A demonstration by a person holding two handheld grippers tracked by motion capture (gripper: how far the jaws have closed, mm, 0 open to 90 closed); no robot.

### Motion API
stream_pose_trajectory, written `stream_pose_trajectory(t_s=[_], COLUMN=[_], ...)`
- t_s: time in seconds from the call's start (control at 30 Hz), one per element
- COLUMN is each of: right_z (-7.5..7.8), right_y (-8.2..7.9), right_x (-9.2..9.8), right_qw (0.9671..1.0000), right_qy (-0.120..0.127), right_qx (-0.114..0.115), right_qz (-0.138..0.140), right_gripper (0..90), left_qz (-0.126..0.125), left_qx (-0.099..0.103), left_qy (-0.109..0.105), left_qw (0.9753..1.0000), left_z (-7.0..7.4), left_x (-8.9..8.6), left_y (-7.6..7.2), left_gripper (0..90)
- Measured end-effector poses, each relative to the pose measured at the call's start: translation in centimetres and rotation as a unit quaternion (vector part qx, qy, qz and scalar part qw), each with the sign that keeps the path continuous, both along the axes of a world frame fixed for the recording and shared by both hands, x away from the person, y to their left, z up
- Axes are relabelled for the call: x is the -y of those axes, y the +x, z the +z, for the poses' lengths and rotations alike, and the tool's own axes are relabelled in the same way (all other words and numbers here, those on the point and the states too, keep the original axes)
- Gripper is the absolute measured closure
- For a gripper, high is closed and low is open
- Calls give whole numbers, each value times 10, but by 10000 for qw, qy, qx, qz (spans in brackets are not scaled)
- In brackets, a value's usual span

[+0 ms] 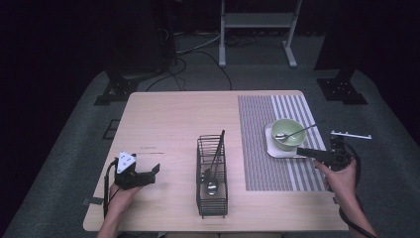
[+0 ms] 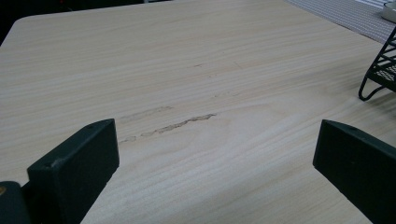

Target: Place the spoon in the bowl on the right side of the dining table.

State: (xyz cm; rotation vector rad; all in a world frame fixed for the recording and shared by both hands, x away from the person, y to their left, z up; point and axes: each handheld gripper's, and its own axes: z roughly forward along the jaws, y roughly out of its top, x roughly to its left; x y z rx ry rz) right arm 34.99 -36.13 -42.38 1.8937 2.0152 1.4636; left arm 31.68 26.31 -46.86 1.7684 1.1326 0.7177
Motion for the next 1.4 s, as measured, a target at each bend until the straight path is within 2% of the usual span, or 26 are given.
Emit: stream_pose_trajectory(t_s=[0.6,1.1,1.4], right_z=[-7,-13,-18], right_y=[-12,-24,-32], right_x=[-19,-33,-43], right_qw=[9995,9984,9973], right_qy=[-80,-5,-103], right_qx=[-22,-71,-122], right_qz=[292,552,719], right_gripper=[382,365,363], left_qz=[1,2,-3], left_qx=[-2,-2,-1], left_qy=[-4,-5,3], left_qw=[10000,10000,10000], left_z=[0,0,0], left_x=[0,0,0], left_y=[0,0,0], left_gripper=[0,0,0])
